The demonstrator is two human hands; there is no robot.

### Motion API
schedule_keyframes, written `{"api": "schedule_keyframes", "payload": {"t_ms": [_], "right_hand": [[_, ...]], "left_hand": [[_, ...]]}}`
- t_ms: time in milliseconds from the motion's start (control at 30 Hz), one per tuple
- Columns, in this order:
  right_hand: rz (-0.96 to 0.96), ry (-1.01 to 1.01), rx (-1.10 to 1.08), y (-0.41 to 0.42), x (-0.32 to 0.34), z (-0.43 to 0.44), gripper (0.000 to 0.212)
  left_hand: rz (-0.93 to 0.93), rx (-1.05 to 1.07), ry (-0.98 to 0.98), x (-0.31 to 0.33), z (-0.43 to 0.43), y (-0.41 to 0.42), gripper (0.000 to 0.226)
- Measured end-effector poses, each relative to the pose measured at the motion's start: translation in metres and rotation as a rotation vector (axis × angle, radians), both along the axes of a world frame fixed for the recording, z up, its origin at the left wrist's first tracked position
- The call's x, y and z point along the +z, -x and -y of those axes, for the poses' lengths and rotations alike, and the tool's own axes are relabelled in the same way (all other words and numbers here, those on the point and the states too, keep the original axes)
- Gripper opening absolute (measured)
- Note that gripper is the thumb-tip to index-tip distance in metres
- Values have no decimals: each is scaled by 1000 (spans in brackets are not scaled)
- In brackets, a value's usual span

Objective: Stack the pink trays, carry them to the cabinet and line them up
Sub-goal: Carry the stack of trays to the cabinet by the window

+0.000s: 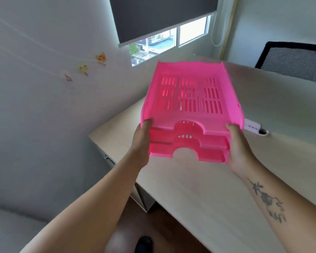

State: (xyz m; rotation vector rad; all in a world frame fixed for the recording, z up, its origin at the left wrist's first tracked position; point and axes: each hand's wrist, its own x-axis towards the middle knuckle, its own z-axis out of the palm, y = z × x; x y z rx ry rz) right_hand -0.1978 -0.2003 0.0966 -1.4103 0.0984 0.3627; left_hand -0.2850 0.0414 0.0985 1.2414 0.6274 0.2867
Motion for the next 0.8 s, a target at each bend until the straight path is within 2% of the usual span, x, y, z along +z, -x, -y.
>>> {"api": "schedule_keyframes", "payload": {"t_ms": [167, 333, 500, 667, 800], "right_hand": [[-29, -16, 225, 24, 8, -59, 52], [-43, -30, 498, 78, 11, -121, 53], [-29, -101, 752, 146, 11, -172, 44], [-2, -173, 966, 226, 20, -220, 41], [29, -201, 1080, 296, 33, -252, 20]], "left_hand": [[17, 299, 25, 12, -25, 78, 39], [16, 576, 62, 13, -54, 176, 52], [57, 766, 64, 14, -66, 278, 51], [117, 907, 16, 26, -66, 379, 34], [137, 990, -16, 36, -68, 458, 46]]}}
